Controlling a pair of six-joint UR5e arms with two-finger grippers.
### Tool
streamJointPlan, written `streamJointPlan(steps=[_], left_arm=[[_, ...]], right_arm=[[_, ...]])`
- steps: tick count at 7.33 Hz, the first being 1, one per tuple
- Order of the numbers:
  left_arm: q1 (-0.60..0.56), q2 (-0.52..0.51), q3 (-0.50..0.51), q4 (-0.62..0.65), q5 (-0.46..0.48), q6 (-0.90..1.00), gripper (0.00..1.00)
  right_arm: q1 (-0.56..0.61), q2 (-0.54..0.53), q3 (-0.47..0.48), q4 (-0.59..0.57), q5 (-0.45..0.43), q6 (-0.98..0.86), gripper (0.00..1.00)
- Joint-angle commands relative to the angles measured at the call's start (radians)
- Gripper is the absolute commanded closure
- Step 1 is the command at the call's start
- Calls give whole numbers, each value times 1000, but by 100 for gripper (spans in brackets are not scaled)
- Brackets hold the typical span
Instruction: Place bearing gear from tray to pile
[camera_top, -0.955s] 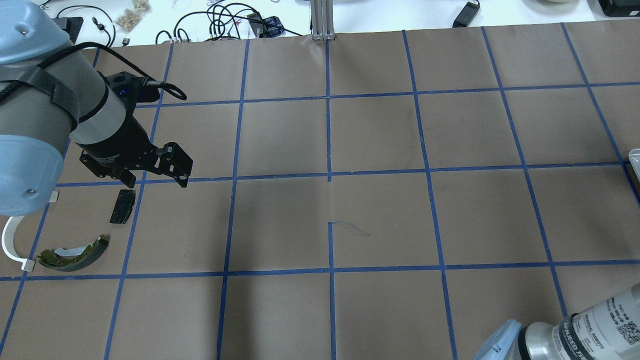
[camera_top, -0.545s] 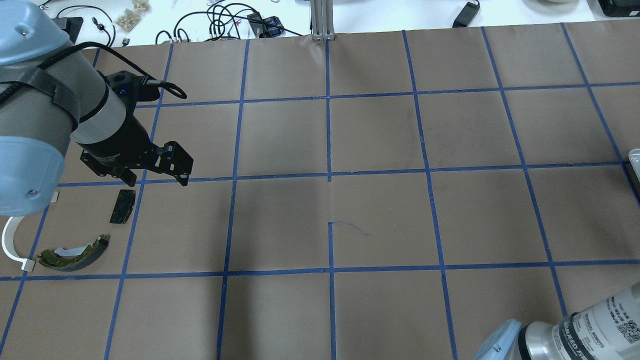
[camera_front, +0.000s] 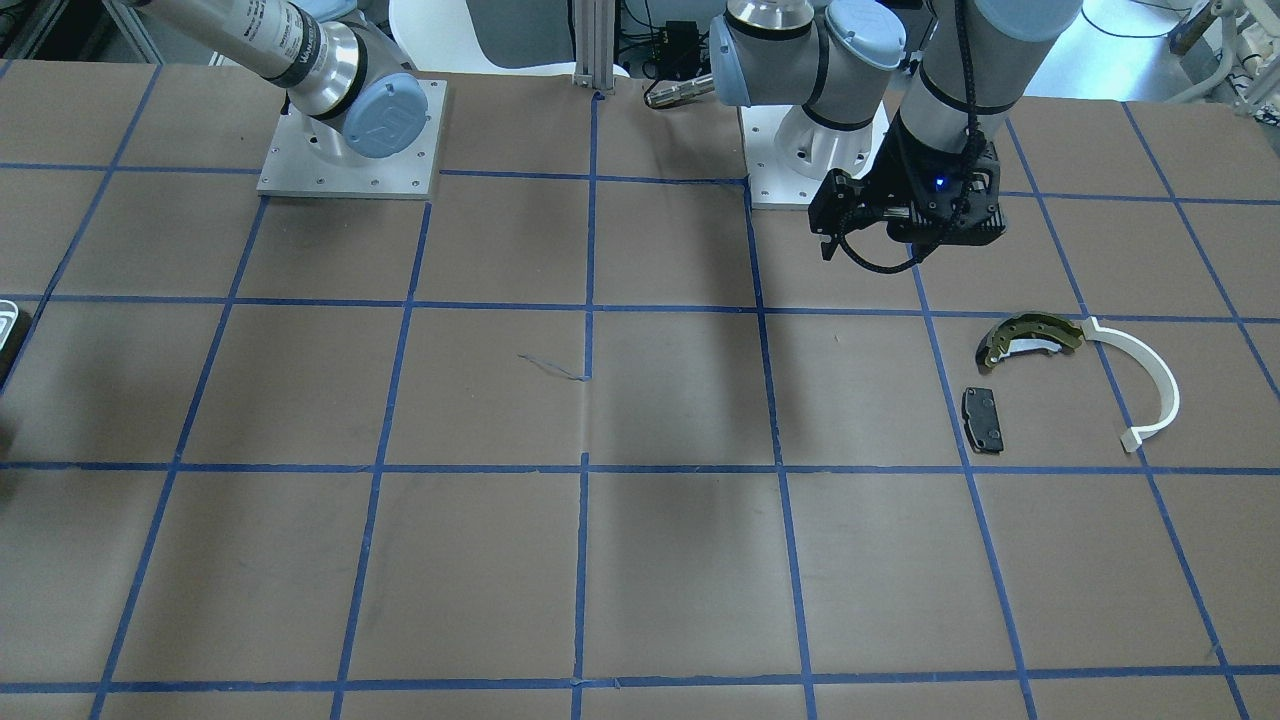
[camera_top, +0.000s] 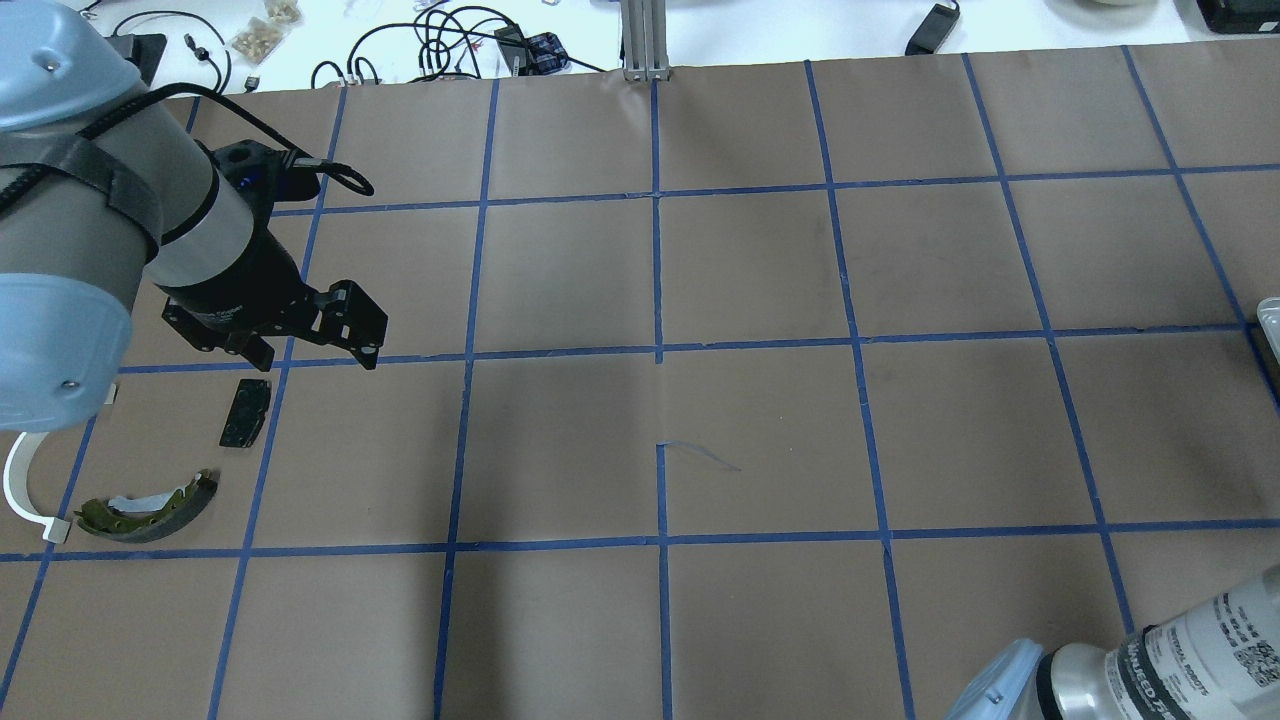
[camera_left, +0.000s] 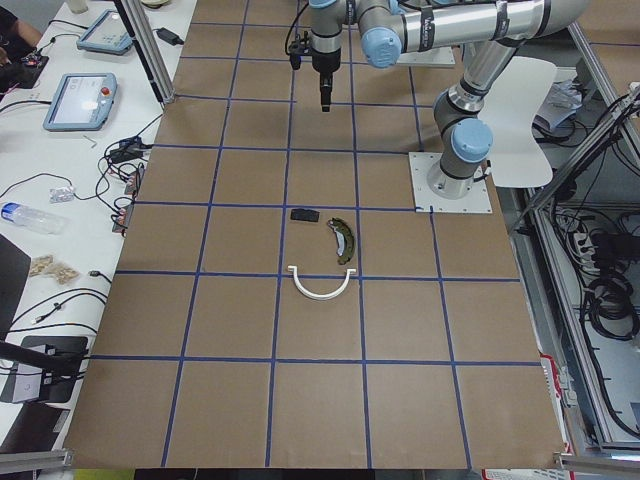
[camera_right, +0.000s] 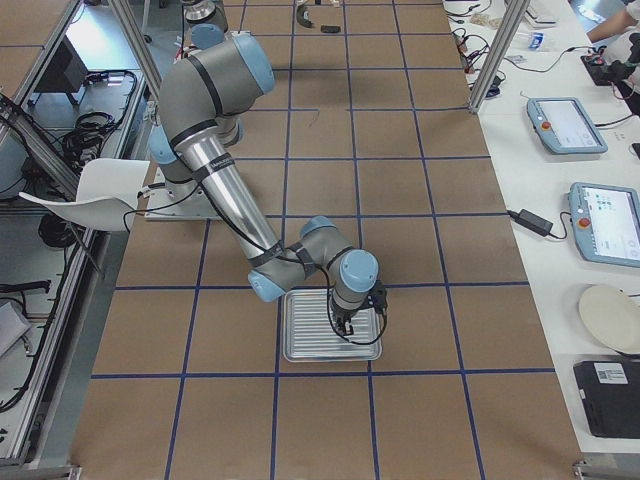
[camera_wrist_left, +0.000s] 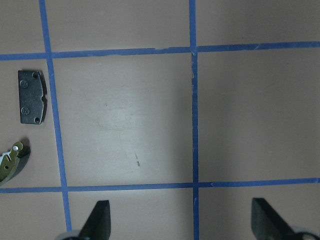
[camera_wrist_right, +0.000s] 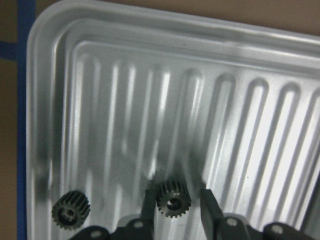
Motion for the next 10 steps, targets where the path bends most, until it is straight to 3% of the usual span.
streamJointPlan(steps=[1,3,5,8,9,10], left_arm=[[-1,7,-20,14,0,1,0],[-7,7,-20,21,-5,-4,0],[-7,7,-20,21,1,-2,0],[-5,9,-22,35,-2,-4,0],[-5,7,-22,35,-2,-4,0],[-5,9,-22,35,-2,-4,0]], right_arm=[[0,2,0,1,9,6,73],[0,-1,-1,3,14,6,87],[15,-62,6,21,17,21,91],[242,-263,69,177,58,263,92],[376,-279,77,190,52,364,92],[512,-334,83,261,58,581,92]])
